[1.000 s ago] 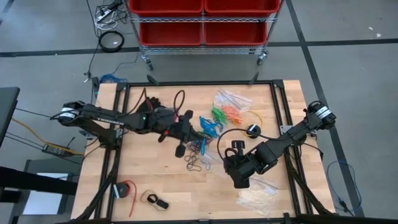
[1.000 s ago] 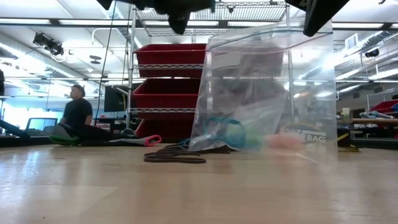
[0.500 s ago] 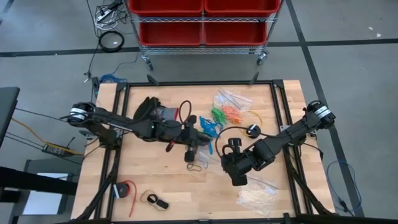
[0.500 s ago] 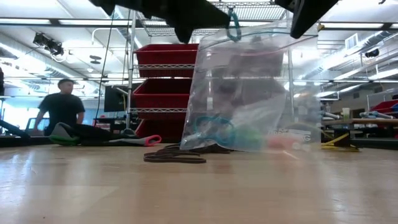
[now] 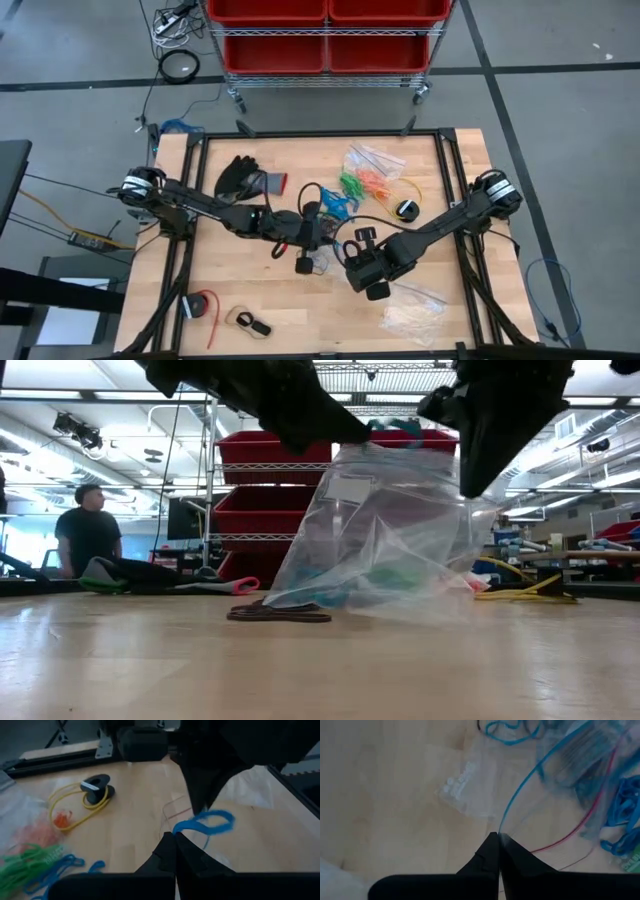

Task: Sort rubber bands
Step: Put the blue rubber band into the transparent zip bag

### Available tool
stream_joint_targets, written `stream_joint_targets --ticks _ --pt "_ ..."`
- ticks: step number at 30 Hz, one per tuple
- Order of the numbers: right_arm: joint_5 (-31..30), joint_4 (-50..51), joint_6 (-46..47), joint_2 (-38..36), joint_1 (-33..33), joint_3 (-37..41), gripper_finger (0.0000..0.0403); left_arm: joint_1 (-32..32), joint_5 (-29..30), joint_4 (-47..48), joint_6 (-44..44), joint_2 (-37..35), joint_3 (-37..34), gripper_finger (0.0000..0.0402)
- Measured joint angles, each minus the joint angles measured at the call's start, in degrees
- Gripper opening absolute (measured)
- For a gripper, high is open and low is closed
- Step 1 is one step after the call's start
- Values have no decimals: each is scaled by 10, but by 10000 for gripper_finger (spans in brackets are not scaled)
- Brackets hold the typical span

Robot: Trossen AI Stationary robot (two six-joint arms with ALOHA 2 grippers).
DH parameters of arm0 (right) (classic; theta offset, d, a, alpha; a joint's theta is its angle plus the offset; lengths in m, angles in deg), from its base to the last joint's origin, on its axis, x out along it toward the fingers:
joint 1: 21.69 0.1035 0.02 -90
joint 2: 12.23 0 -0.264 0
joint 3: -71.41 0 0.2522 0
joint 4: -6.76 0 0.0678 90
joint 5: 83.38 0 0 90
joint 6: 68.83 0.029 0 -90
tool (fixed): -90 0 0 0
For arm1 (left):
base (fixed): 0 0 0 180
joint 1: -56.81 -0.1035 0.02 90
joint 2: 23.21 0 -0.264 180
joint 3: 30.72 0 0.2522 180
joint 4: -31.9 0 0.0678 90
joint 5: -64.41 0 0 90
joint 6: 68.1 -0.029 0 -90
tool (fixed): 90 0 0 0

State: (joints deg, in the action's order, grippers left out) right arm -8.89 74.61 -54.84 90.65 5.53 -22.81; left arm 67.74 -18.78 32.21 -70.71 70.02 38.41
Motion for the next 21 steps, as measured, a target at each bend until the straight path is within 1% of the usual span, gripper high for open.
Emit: stream_joint_targets --ticks 4,8,15,21 --pt "-12 1 -2 1 -1 0 0 5 1 11 12 0 0 4" --pt "-27 7 -1 -19 3 -2 0 6 11 13 17 0 0 23" --pt "-29 6 -12 -28 23 -51 0 6 56 12 18 0 0 54" --pt "-43 32 -20 -28 32 -76 0 9 57 19 18 0 0 60"
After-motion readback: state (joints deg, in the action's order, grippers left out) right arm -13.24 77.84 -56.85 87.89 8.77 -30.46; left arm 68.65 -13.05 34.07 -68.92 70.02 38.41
